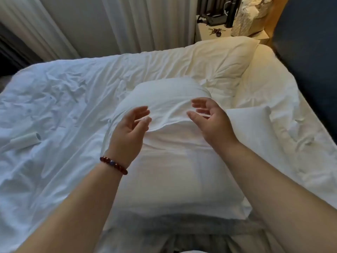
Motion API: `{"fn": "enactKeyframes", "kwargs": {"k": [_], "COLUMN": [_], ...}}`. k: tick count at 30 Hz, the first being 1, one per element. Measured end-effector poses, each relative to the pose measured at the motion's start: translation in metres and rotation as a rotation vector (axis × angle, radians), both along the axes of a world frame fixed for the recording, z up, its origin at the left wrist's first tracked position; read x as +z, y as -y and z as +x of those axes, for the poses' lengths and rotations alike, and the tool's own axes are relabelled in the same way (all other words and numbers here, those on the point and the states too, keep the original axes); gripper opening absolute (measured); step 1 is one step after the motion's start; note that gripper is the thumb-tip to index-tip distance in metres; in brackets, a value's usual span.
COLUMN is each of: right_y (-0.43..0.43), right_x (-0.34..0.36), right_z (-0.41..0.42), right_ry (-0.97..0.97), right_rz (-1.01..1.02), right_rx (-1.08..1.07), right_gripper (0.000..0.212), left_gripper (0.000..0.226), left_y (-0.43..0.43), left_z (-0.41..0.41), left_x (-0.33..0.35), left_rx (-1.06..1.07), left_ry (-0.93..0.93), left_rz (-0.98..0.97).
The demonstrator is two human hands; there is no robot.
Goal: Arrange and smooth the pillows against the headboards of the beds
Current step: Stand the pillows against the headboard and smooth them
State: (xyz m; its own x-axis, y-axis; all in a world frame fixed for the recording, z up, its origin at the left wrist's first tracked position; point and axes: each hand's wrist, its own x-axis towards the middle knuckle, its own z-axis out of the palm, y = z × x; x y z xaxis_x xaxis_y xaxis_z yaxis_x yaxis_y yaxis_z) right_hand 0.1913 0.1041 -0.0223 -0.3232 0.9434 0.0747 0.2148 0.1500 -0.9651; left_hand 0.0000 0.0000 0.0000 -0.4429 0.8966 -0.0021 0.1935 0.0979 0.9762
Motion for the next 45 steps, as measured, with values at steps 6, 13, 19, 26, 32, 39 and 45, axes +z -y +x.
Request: {"fn": "enactKeyframes", "kwargs": {"k": [6, 13, 19, 26, 32, 39, 45], "right_y": [-0.089, -0.112, -0.115, -0.114, -0.081, 0.020, 0.093], "right_x": [-0.013, -0.059, -0.067, -0.057, -0.037, -0.021, -0.032], "right_z": [-0.031, -0.041, -0.040, -0.038, -0.016, 0.033, 0.093], "right_ry": [0.279, 0.600, 0.584, 0.599, 0.554, 0.326, 0.202], "right_rz": [0.092, -0.026, -0.283, -0.470, -0.497, -0.364, -0.324], "right_rx": [-0.113, -0.217, -0.221, -0.191, -0.219, -0.356, -0.503], "right_gripper": [0.037, 0.067, 0.103, 0.130, 0.142, 0.103, 0.094], "left_gripper": [0.032, 0.049, 0.099, 0.116, 0.076, 0.080, 0.085], "left_y": [-0.064, -0.120, -0.137, -0.125, -0.096, -0.032, 0.011], "left_z": [-0.079, -0.139, -0.163, -0.169, -0.139, -0.103, -0.044], "left_x": [-0.012, -0.060, -0.092, -0.097, -0.068, -0.059, -0.039], "left_rx": [0.123, 0.040, 0.052, 0.105, 0.078, -0.010, -0.061], "left_ry": [-0.247, -0.127, 0.027, 0.098, -0.014, -0.016, -0.123], "left_rz": [-0.141, -0.576, -0.689, -0.792, -0.634, -0.388, -0.310]}}
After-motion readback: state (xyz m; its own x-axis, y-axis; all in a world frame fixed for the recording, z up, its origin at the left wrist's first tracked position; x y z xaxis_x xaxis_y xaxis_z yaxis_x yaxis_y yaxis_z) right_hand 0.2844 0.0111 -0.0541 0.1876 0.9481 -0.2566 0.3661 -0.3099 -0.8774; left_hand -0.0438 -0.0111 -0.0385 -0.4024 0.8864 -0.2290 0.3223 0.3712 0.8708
